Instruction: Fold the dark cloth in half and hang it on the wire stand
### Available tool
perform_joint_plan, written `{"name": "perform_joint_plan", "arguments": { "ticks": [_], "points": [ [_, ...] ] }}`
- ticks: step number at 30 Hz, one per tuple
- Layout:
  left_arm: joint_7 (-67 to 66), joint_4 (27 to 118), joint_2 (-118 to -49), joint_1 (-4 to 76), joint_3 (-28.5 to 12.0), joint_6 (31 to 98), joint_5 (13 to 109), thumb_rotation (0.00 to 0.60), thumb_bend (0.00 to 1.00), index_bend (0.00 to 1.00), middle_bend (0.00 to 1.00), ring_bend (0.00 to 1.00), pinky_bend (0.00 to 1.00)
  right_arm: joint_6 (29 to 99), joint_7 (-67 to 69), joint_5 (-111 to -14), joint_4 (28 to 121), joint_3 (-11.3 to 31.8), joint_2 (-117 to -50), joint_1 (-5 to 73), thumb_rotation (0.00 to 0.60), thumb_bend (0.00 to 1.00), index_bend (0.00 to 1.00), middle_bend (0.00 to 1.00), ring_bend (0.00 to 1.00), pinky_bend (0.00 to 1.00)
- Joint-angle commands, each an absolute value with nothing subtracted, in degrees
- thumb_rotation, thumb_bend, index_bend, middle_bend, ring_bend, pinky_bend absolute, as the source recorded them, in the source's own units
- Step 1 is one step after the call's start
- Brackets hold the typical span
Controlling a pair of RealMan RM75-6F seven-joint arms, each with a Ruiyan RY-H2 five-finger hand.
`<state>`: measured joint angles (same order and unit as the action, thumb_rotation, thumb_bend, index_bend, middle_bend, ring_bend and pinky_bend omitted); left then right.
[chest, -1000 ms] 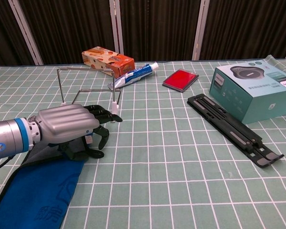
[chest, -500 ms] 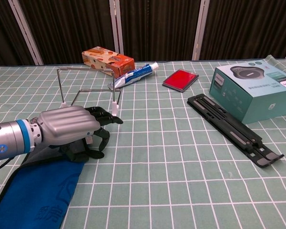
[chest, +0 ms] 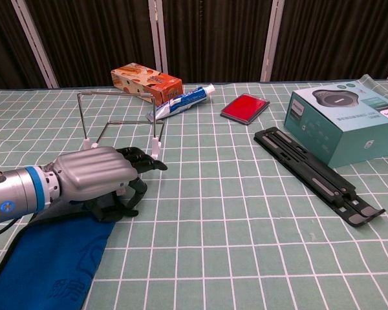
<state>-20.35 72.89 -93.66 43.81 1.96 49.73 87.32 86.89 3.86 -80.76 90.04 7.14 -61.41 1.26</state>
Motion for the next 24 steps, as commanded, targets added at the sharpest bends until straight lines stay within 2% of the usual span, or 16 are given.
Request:
{"name": "perform_joint_plan", "arguments": {
  "ticks": [1,9,19,24],
  "points": [
    [-20.27,72.65,-93.78,43.83,2.02,49.69,87.36,0.600,0.45,0.56,0.00,0.00,0.00,86.84,3.85,-80.73,90.03,7.14,-61.42,1.28,0.600,0.00,0.00,0.00,0.00,0.00],
    [-19.86,72.37,-93.95,43.89,1.97,49.53,87.19,0.600,0.53,0.63,0.00,0.00,0.00,86.76,3.86,-80.68,89.98,7.12,-61.46,1.30,0.600,0.00,0.00,0.00,0.00,0.00],
    [-18.83,72.97,-93.33,43.66,1.86,50.46,87.41,0.600,0.55,0.65,0.00,0.00,0.00,86.88,3.89,-80.69,89.96,7.12,-61.43,1.23,0.600,0.00,0.00,0.00,0.00,0.00],
    [-16.23,74.87,-91.52,43.05,1.42,52.57,87.88,0.600,0.55,0.71,0.00,0.00,0.00,87.01,3.99,-80.82,90.04,7.09,-61.38,1.17,0.600,0.00,0.00,0.00,0.00,0.00]
  ]
}}
